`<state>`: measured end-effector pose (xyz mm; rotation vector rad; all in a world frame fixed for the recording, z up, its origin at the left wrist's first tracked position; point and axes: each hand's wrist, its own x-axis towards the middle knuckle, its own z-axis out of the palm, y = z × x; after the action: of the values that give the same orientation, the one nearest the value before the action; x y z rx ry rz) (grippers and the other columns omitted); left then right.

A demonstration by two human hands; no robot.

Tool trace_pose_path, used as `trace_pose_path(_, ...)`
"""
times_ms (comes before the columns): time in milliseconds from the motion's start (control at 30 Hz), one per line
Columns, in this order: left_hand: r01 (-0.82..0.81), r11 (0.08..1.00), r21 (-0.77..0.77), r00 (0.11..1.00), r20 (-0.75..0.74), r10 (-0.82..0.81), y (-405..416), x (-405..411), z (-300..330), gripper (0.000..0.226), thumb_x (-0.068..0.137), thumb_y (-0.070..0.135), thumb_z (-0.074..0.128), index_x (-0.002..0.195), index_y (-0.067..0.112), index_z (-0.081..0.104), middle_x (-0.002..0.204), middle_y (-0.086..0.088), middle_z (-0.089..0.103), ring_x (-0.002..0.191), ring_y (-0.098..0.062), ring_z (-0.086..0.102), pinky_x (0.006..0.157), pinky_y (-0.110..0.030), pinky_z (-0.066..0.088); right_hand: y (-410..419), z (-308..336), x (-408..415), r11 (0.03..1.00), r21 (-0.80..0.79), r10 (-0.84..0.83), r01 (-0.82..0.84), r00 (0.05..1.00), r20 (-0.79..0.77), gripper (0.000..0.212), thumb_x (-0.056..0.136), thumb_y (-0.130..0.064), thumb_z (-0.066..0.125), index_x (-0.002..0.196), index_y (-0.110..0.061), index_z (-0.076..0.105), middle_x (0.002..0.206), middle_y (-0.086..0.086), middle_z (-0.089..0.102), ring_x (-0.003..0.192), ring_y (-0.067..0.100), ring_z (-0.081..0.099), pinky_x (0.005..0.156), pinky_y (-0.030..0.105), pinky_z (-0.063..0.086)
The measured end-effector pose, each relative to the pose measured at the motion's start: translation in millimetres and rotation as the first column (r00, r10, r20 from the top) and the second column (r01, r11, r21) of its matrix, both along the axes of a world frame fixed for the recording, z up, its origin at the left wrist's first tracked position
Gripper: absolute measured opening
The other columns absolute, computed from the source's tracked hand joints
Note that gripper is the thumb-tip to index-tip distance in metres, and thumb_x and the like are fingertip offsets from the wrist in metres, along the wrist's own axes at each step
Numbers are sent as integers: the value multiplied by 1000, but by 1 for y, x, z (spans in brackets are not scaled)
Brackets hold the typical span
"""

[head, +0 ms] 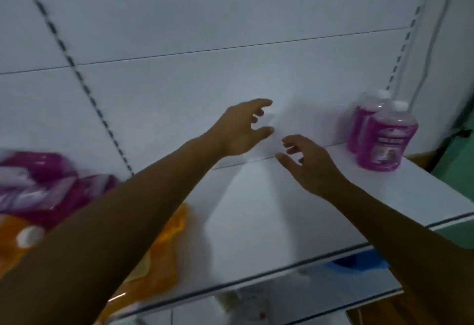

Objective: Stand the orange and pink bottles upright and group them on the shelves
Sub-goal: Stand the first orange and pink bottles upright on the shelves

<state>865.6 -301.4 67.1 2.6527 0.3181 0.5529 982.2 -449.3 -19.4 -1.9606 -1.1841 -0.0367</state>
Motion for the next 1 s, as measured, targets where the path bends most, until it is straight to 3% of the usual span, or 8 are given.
trace_pose_path(133, -152, 988, -5, 988, 26, 152, 49, -115, 13, 55, 90, 35, 64, 140, 22, 44, 126, -2, 59, 104, -14, 59, 86, -18, 42, 65, 15, -81, 972, -68, 220, -226, 971, -94, 48, 87, -49, 58, 127, -22, 52, 118, -9, 59, 98, 4, 58, 84, 22, 47)
trace_pose_path(300, -312, 950, -31, 950, -37, 311, 87, -241, 5, 61, 89, 44, 62, 142, 23, 42, 128, -2, 59, 107, -13, 58, 87, -25, 46, 124, 22, -173, 879, -236, 409, -414, 910, -73, 55, 90, -48, 57, 136, -21, 45, 134, -1, 55, 110, 12, 55, 85, 25, 47)
trace_pose_path(500, -247, 967, -55, 890, -408, 204, 86, -304, -16, 95, 73, 69, 57, 151, 29, 21, 146, 1, 44, 125, -20, 49, 96, -33, 44, 141, 25, -219, 775, -412, 498, -480, 864, -71, 69, 86, -52, 60, 145, -25, 35, 147, 0, 42, 128, 19, 45, 90, 26, 40)
trace_pose_path(600, -205, 971, -121, 849, -515, 116, 81, -307, -34, 104, 71, 63, 68, 153, 28, 14, 149, 1, 40, 130, -21, 46, 99, -33, 41, 139, 27, -223, 749, -459, 493, -479, 865, -98, 78, 79, -57, 64, 144, -29, 34, 148, -1, 41, 124, 19, 48, 90, 29, 46)
trace_pose_path(800, -171, 982, -74, 900, -418, 125, 78, -305, -54, 86, 79, 41, 75, 149, 20, 29, 140, -2, 46, 122, -19, 49, 88, -22, 42, 127, 23, -218, 670, -628, 546, -395, 836, 58, 97, 68, -57, 77, 147, -28, 28, 148, -2, 37, 130, 18, 37, 102, 34, 37)
trace_pose_path(1000, -172, 979, -106, 961, -235, 143, 88, -316, -40, 83, 77, 41, 76, 146, 24, 34, 142, -1, 46, 120, -16, 48, 93, -28, 46, 117, 29, -228, 783, -509, 480, -356, 867, 132, 89, 71, -52, 77, 144, -25, 33, 133, -1, 48, 112, 14, 47, 88, 27, 44)
